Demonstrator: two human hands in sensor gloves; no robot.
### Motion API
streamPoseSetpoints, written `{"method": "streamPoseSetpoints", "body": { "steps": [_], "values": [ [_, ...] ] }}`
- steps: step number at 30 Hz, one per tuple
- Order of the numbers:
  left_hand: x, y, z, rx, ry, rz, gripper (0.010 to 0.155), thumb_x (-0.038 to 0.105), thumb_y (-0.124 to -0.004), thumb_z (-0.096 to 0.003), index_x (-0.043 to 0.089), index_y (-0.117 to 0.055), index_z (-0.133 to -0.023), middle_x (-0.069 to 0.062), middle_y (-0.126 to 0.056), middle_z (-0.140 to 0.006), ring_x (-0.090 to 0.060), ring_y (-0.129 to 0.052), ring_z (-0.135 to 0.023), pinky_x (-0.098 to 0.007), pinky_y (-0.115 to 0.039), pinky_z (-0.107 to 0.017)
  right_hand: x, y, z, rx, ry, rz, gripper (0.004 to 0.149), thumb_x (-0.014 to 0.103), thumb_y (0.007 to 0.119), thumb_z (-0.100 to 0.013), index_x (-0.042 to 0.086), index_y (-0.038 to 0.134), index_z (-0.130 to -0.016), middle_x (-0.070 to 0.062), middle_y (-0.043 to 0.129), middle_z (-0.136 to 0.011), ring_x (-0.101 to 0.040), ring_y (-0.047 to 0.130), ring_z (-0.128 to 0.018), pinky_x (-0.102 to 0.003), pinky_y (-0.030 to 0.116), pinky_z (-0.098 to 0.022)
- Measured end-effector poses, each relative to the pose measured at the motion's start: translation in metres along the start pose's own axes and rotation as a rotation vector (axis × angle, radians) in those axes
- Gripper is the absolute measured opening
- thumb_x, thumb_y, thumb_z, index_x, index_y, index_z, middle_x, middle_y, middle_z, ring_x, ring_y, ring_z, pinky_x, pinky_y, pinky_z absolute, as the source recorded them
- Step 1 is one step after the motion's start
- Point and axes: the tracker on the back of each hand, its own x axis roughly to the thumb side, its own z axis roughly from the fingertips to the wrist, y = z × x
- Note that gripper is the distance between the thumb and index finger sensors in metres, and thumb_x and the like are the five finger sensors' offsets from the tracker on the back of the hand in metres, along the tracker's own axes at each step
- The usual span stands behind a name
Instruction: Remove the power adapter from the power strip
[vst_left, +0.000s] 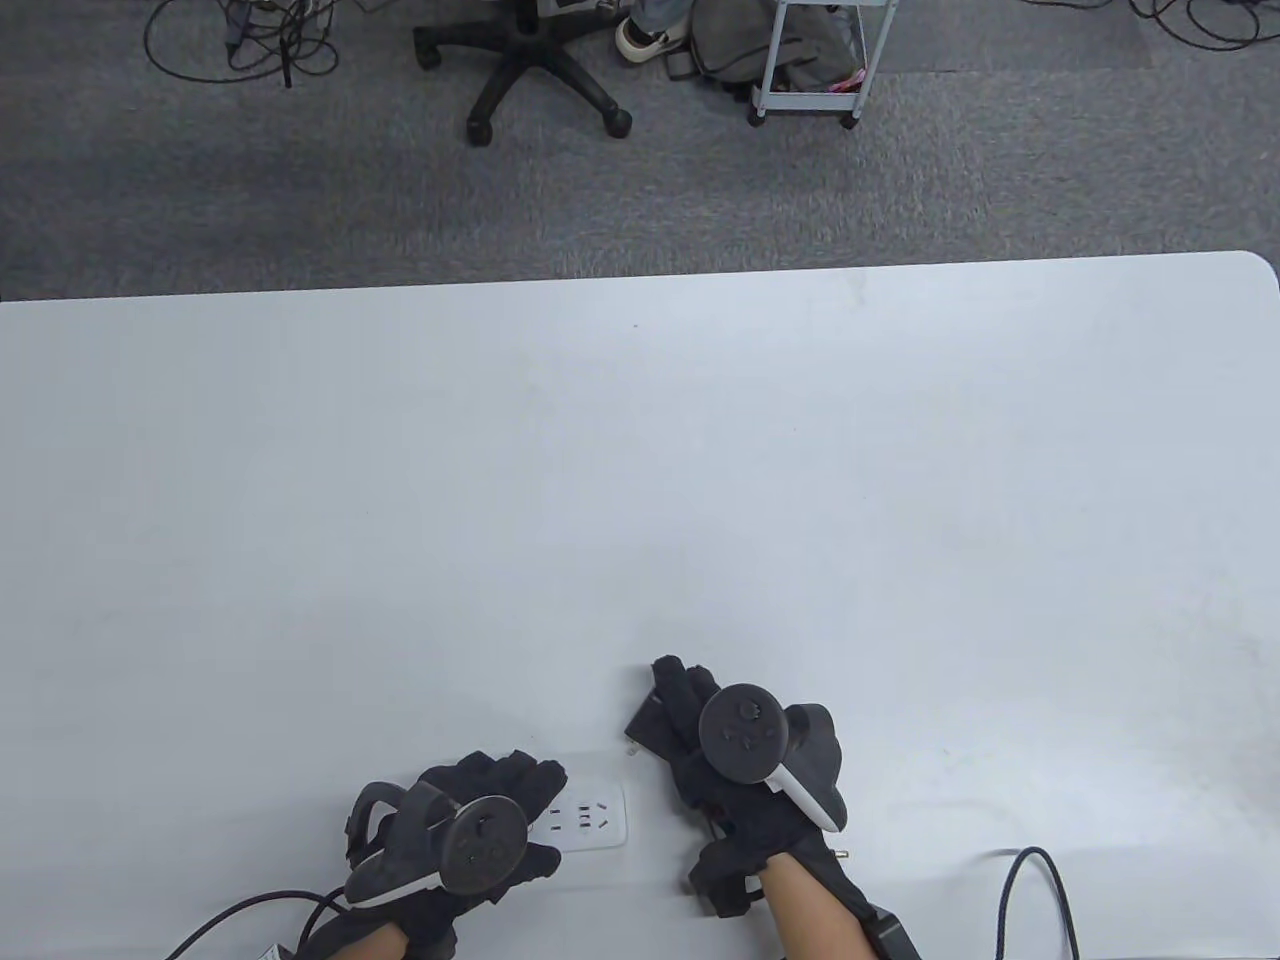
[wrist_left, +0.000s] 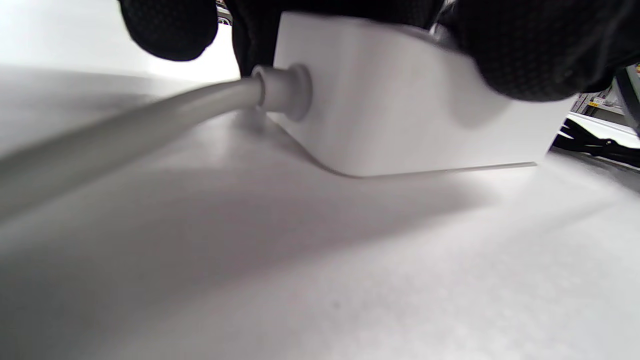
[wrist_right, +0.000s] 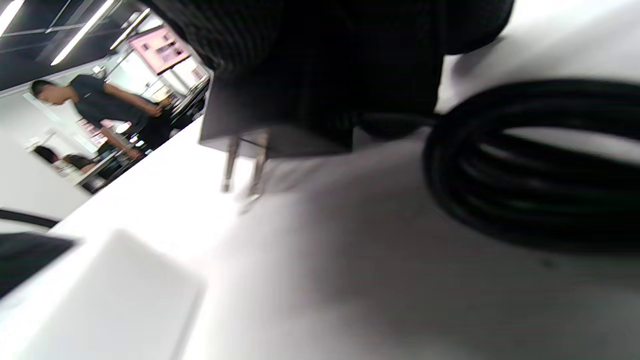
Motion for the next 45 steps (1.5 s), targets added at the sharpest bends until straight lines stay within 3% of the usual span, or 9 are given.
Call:
{"method": "streamPoseSetpoints", "body": {
  "steps": [4,11,15,18,24,28,34,45],
  "values": [
    [0.001,0.000,0.000,0.000,0.002,-0.004,0.075,0.059,-0.081,-0.0357,0.026,-0.066,-0.102,-0.003,-0.078,-0.103,-0.028,-0.081,-0.084,-0.053,-0.065,-0.062,0.003,0.003,0.002,-0.034,0.029,0.075,0.055,0.037,0.071,-0.047,0.029,0.059,-0.100,-0.013,0.068,-0.102,-0.024,0.087,-0.056,-0.054,0.061,-0.067],
    [0.002,0.001,0.001,0.002,0.019,-0.028,0.076,0.059,-0.080,-0.0358,0.027,-0.066,-0.102,-0.003,-0.078,-0.104,-0.028,-0.082,-0.085,-0.053,-0.066,-0.062,0.000,0.000,0.004,-0.015,-0.013,0.016,0.058,0.039,0.075,-0.044,0.029,0.060,-0.099,-0.014,0.068,-0.101,-0.026,0.088,-0.058,-0.055,0.060,-0.068],
    [0.000,0.002,0.004,0.006,0.012,-0.080,0.078,0.062,-0.079,-0.0359,0.027,-0.064,-0.104,-0.006,-0.074,-0.107,-0.030,-0.081,-0.086,-0.054,-0.064,-0.064,0.010,-0.012,0.012,-0.129,-0.119,-0.023,0.064,0.047,0.080,-0.038,0.030,0.062,-0.098,-0.011,0.073,-0.099,-0.036,0.087,-0.064,-0.056,0.058,-0.069],
    [-0.009,0.010,0.011,0.170,0.021,-0.118,0.090,0.073,-0.073,-0.0325,0.031,-0.052,-0.109,-0.006,-0.061,-0.117,-0.031,-0.076,-0.095,-0.057,-0.062,-0.068,0.018,-0.021,0.018,-0.179,-0.183,-0.061,0.074,0.051,0.081,-0.036,0.035,0.051,-0.102,-0.007,0.058,-0.110,-0.035,0.071,-0.091,-0.060,0.048,-0.073],
    [-0.038,0.029,0.026,0.277,0.154,-0.095,0.096,0.077,-0.068,-0.0335,0.037,-0.033,-0.114,-0.005,-0.032,-0.127,-0.040,-0.045,-0.115,-0.068,-0.044,-0.075,0.007,-0.035,0.024,-0.155,-0.194,0.000,0.092,0.064,0.081,-0.029,0.049,0.025,-0.101,0.005,0.021,-0.120,-0.029,0.024,-0.114,-0.062,0.017,-0.078],
    [-0.066,0.035,0.032,0.266,0.299,-0.141,0.098,0.078,-0.066,-0.0339,0.039,-0.027,-0.114,-0.005,-0.022,-0.127,-0.043,-0.031,-0.118,-0.072,-0.035,-0.075,-0.021,-0.040,0.024,-0.145,-0.131,0.044,0.098,0.068,0.080,-0.027,0.054,0.008,-0.093,0.010,0.001,-0.115,-0.021,0.001,-0.112,-0.059,0.004,-0.076],
    [-0.103,0.040,0.047,0.263,0.437,-0.056,0.099,0.079,-0.065,-0.0353,0.038,-0.022,-0.114,-0.006,-0.015,-0.126,-0.045,-0.023,-0.117,-0.074,-0.032,-0.075,-0.052,-0.044,0.020,-0.107,-0.011,0.073,0.100,0.070,0.079,-0.026,0.054,0.004,-0.089,0.013,-0.010,-0.108,-0.015,-0.010,-0.105,-0.054,-0.007,-0.072],
    [-0.116,0.033,0.049,0.214,0.478,-0.047,0.099,0.079,-0.065,-0.0358,0.037,-0.019,-0.114,-0.007,-0.008,-0.125,-0.045,-0.017,-0.116,-0.074,-0.031,-0.075,-0.050,-0.029,0.018,-0.032,0.004,0.128,0.101,0.071,0.077,-0.026,0.054,-0.002,-0.086,0.012,-0.013,-0.106,-0.015,-0.013,-0.103,-0.053,-0.008,-0.071]
  ]
}}
